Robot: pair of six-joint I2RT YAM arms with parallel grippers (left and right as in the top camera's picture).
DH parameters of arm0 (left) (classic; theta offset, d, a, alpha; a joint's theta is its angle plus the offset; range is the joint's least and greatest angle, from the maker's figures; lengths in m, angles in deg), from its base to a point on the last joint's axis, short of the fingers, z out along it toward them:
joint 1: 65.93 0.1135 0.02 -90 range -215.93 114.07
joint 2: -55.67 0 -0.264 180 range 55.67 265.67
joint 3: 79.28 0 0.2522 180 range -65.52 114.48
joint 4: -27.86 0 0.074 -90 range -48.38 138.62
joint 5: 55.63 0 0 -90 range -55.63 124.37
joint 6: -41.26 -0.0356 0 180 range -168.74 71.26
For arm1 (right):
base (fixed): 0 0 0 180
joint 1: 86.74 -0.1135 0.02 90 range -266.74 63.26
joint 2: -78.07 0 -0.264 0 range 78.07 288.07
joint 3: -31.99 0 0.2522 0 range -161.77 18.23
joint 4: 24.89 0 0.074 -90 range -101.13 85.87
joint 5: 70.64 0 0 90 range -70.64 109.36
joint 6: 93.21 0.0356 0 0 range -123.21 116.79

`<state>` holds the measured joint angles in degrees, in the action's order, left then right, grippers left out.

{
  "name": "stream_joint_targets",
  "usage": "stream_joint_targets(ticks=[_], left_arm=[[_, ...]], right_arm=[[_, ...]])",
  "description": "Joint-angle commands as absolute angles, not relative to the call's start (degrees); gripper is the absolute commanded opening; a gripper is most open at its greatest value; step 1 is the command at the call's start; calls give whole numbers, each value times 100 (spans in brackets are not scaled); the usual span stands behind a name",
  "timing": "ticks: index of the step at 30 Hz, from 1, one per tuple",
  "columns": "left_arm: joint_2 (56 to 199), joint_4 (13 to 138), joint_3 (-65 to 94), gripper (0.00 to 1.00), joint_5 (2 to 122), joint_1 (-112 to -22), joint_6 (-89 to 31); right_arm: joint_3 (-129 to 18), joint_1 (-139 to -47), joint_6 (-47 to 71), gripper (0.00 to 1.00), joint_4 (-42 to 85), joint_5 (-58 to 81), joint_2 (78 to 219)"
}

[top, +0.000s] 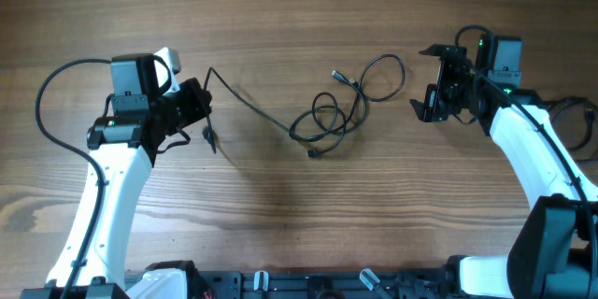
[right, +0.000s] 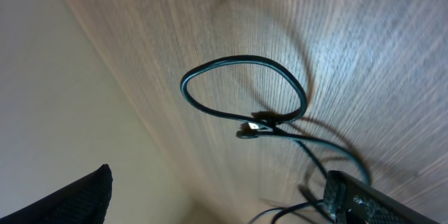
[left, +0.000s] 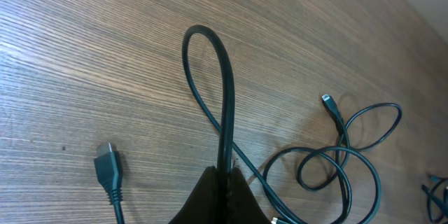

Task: Untangle cables
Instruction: 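Move the right gripper back to the coil and grasp a strand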

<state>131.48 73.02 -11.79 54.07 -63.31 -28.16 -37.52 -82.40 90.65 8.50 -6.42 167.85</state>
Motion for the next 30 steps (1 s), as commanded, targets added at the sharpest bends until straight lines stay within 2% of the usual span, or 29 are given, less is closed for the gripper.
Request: stream_joint_targets(ticks=[1, 11, 13, 15, 18, 22, 23, 25, 30], left_arm=[[13185, 7287, -1131, 4, 5285, -6358, -2906], [13188, 7287, -1131, 4, 5221, -6358, -2908], [13198, 7287, -1131, 4, 5202, -6358, -2908], [13238, 7287, -1131, 4, 5162, -6358, -2908], [13273, 7280, -1131, 4, 5167, -6358, -2904], [13273, 7282, -1131, 4, 5167, -6358, -2906], [13273, 7282, -1131, 4, 5167, -6358, -2906], [13288, 7265, -1131, 4, 5167, -6358, -2904], [13588, 7114, -1131, 4, 5320, -6504, -2882]], right_arm=[[-3773, -8232, 9793, 100, 842, -723, 16807], [-3773, -8232, 9791, 100, 840, -716, 16807], [-3773, -8234, 9631, 100, 947, -78, 16807], [-3697, -8295, 8167, 100, 1222, 306, 16809], [-3627, -8372, 4692, 100, 1539, -238, 16822], [-3601, -8634, 2351, 100, 1629, -1184, 16822], [-3601, -8752, 1868, 97, 1543, -1665, 16822], [-3601, -9038, 1470, 91, 1303, -2515, 16824], [-3601, -9978, 2331, 88, 490, -1923, 16881]])
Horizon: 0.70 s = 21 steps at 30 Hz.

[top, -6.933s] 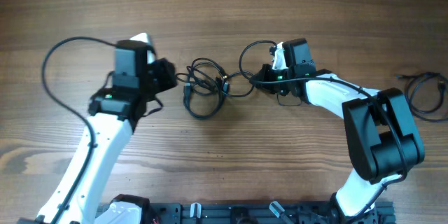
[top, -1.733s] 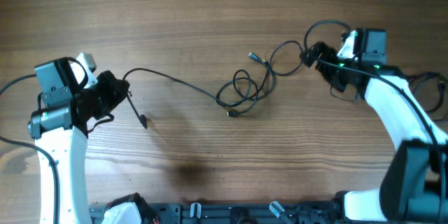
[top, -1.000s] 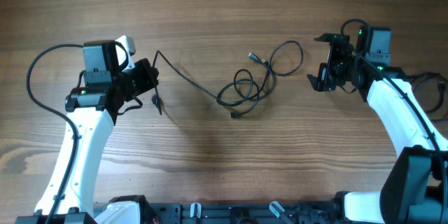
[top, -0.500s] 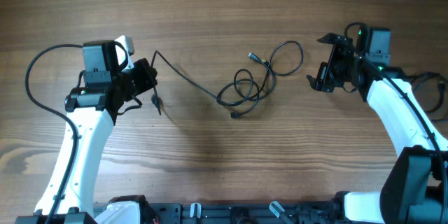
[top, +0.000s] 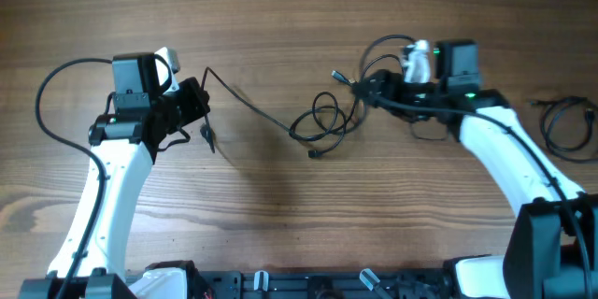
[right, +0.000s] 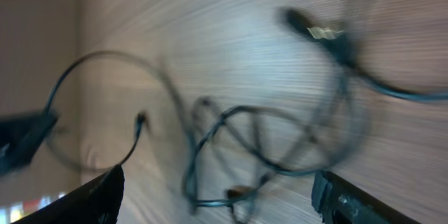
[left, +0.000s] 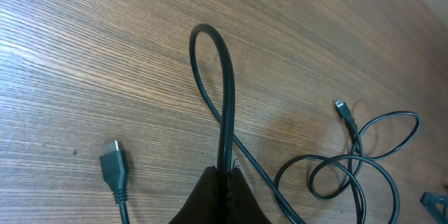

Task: Untangle cables
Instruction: 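Move the right gripper back to the coil and grasp a strand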

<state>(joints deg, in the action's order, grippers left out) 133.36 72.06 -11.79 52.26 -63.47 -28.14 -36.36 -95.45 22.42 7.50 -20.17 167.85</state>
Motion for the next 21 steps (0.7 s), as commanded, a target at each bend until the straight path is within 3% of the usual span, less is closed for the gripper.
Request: stream_joint_targets(ticks=[1, 4, 7, 9, 11, 16, 18, 20, 21], left_arm=[[13642, 7066, -1131, 4, 5320, -6574, -2882], [13841, 6884, -1131, 4, 5320, -6904, -2880], [13957, 6740, -1131, 4, 5315, -7206, -2858], [14057, 6611, -1131, 6, 5293, -7442, -2836], [14186, 6537, -1131, 15, 4874, -7639, -2576], [14455, 6537, -1131, 20, 4349, -7706, -1970], [14508, 6544, -1131, 29, 4391, -7706, -1854], [14593, 6578, -1131, 50, 4391, -7706, -1673], [14667, 6581, -1131, 55, 4393, -7706, -1599]], right_arm=[[-3601, -10140, 2526, 88, 420, -1582, 16912], [-3601, -10686, 2856, 84, 284, -625, 17106], [-3601, -11027, 2991, 72, 236, 75, 17390], [-3601, -11165, 3046, 49, 129, 239, 17624], [-3603, -11185, 3044, 4, 13, -94, 17709], [-3620, -10975, 3422, 4, -872, -1475, 17465], [-3618, -10870, 3761, 4, -883, -1532, 17460], [-3618, -10852, 3741, 4, -846, -1527, 17460], [-3618, -10857, 3734, 4, -833, -1527, 17460]])
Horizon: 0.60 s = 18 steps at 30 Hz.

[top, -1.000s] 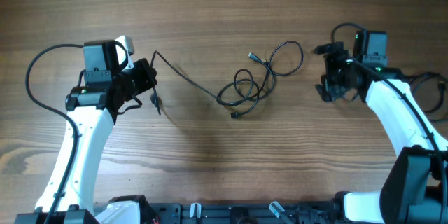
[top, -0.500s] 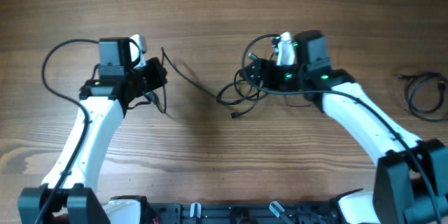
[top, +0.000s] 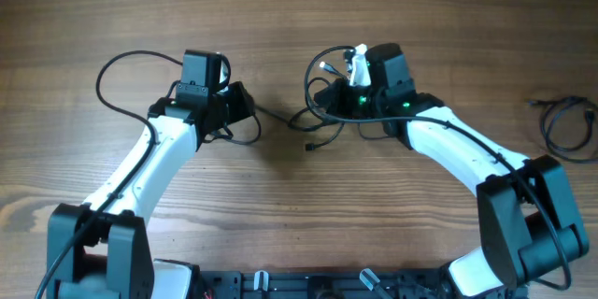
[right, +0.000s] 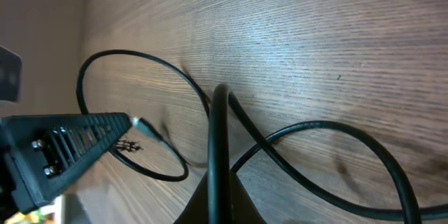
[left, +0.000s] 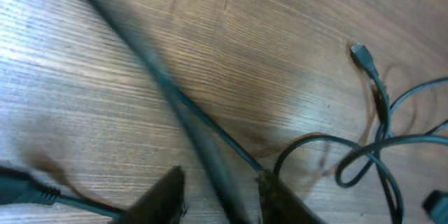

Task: Untangle cables
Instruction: 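Move the right gripper back to the coil and grasp a strand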

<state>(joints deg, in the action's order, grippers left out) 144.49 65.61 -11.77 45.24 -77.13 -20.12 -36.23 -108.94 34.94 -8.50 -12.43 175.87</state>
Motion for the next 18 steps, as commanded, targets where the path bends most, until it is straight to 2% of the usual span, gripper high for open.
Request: stream_joint_targets(ticks=[1, 2, 7, 16, 18], left_arm=[[14739, 6578, -1131, 58, 4393, -7706, -1503], [14842, 6574, -1131, 63, 4419, -7706, -1385], [15249, 6316, -1131, 74, 5005, -7706, -1317], [15673, 6082, -1131, 78, 5164, -7708, -1035], [15714, 6041, -1131, 79, 4922, -7802, -1030]], right_arm=[[-3618, -10881, 3739, 4, -802, -1527, 17460], [-3618, -10911, 3732, 4, -767, -1505, 17471], [-3618, -11012, 3881, 4, -745, -1536, 17559], [-3616, -11425, 4165, 4, -787, -1691, 17611], [-3616, -11471, 4187, 4, -883, -2091, 17611]])
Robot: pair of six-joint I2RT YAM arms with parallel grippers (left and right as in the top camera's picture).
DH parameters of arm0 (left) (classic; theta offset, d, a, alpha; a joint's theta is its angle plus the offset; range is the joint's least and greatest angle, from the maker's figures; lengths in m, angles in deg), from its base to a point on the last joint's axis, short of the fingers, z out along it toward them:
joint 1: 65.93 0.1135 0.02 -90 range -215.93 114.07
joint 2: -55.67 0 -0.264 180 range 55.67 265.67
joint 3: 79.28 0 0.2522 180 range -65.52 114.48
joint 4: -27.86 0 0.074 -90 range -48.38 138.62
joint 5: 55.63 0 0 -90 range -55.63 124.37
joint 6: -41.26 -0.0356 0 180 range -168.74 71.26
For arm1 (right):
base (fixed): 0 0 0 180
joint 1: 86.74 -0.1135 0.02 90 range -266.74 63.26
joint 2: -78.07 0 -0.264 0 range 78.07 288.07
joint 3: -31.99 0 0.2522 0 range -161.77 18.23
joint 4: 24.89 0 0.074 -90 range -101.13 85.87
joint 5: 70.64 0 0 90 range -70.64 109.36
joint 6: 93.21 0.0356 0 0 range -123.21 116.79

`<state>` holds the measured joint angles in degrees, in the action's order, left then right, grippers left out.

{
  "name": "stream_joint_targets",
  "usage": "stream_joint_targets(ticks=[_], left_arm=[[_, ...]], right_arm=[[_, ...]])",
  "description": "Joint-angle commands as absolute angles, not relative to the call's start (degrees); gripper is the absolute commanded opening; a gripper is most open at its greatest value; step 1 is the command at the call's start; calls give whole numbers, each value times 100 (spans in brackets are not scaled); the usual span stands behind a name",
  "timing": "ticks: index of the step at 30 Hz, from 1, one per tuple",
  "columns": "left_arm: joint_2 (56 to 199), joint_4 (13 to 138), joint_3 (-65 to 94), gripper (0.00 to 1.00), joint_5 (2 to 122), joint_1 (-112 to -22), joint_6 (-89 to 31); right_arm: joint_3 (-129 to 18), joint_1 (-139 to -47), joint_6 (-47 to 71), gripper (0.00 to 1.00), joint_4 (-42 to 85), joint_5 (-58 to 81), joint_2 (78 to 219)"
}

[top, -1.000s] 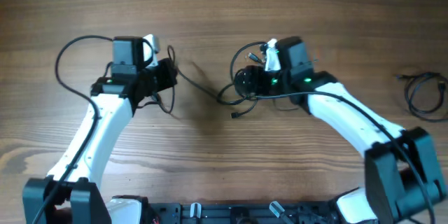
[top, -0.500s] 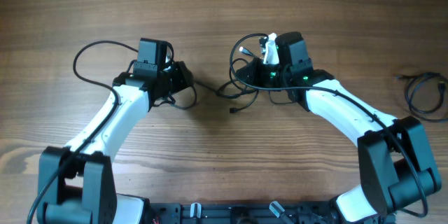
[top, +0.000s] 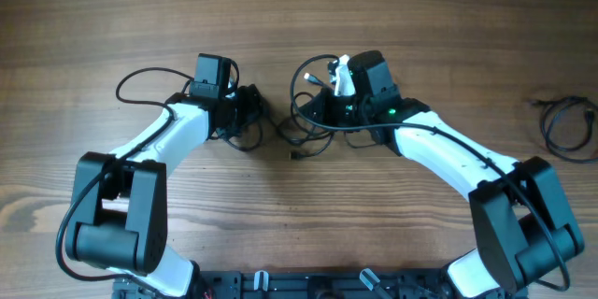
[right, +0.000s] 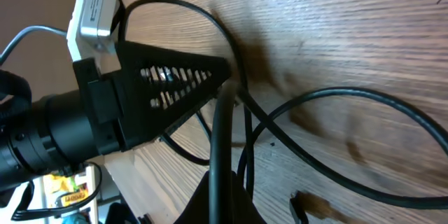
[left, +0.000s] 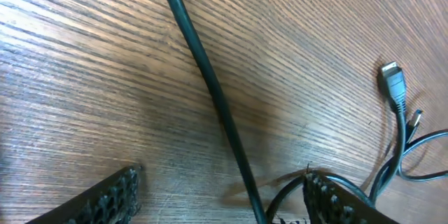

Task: Untangle cables
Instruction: 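Move the right gripper back to the coil and grasp a strand, then pull the grippers apart, stretching the cable between them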

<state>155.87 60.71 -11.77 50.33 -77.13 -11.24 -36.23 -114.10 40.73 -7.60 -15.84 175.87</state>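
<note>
A black cable (top: 301,129) lies in tangled loops at the table's middle, between both arms. My right gripper (right: 222,190) is shut on one strand, which rises from its pinched fingertips; overhead it sits at the tangle's right side (top: 316,112). My left gripper (left: 220,185) is open just left of the tangle (top: 250,112), fingers (left: 105,199) wide apart. A straight run of cable (left: 210,91) lies on the wood between them, untouched. A silver-tipped plug (left: 393,80) lies to the right. The left gripper's finger (right: 168,84) fills the right wrist view.
A second dark cable (top: 566,123) lies coiled at the table's far right edge. The left arm's own supply cable (top: 140,82) loops behind it. Bare wood table (top: 299,19) lies all around.
My left gripper's fingers, close around the cable before, now stand wide apart with the cable loose between them. Both grippers sit slightly nearer each other, and the tangle has bunched tighter.
First my left gripper held a cable end out at the left, the right gripper open far to the right. Then the right gripper was open at the tangle. Later it was shut on a strand, with the left brought to the middle; now the left is open.
</note>
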Motion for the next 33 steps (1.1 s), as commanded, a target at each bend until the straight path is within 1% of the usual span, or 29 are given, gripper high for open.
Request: stream_joint_targets(ticks=[1, 4, 8, 9, 11, 12, 14, 16, 17, 19, 21, 23, 27, 28, 29, 32, 33], left_arm=[[15756, 6021, -1131, 79, 4854, -7851, -1026], [15935, 5875, -1131, 79, 4847, -8012, -860], [16016, 5809, -1131, 68, 4847, -8049, -733], [16014, 5813, -1128, 64, 4869, -8039, -652], [16016, 5813, -1128, 62, 4872, -8045, -624], [16016, 5813, -1131, 59, 4874, -8047, -624], [16016, 5813, -1128, 40, 4891, -8039, -622], [16016, 5809, -1128, 19, 4889, -8039, -622], [16016, 5811, -1128, 13, 4889, -8028, -624], [16016, 5811, -1128, 4, 4889, -7955, -626], [16016, 5816, -1128, 4, 4887, -7785, -630], [16016, 5879, -1128, 4, 4887, -7479, -648], [16016, 6074, -1128, 4, 4907, -6902, -648], [16016, 6100, -1128, 8, 5064, -6760, -648], [16016, 6113, -1128, 16, 5197, -6696, -650], [16016, 6067, -1128, 22, 5433, -6618, -915], [16016, 6054, -1128, 31, 5431, -6618, -930]], right_arm=[[-3616, -11486, 4182, 4, -964, -2288, 17611], [-3616, -11486, 4220, 4, -1206, -2751, 17611], [-3616, -11484, 4324, 4, -1845, -3486, 17611], [-3616, -11484, 4403, 5, -2024, -3632, 17611], [-3616, -11486, 4554, 4, -2299, -3761, 17611], [-3616, -11484, 4655, 4, -2435, -3776, 17611], [-3616, -11480, 4790, 4, -2583, -3776, 17611], [-3616, -11480, 4792, 4, -2669, -3776, 17611], [-3616, -11480, 4775, 4, -2673, -3774, 17611], [-3616, -11442, 4604, 4, -2666, -3781, 17611], [-3616, -11351, 4158, 4, -2524, -3776, 17611], [-3616, -11174, 4077, 4, -2218, -3840, 17611], [-3616, -10747, 3546, 4, -2067, -4788, 17611], [-3616, -10581, 3461, 4, -2022, -5053, 17611], [-3616, -10503, 3431, 4, -1969, -5136, 17611], [-3616, -10391, 3396, 4, -1571, -5123, 17611], [-3616, -10391, 3232, 4, -1440, -5125, 17611]])
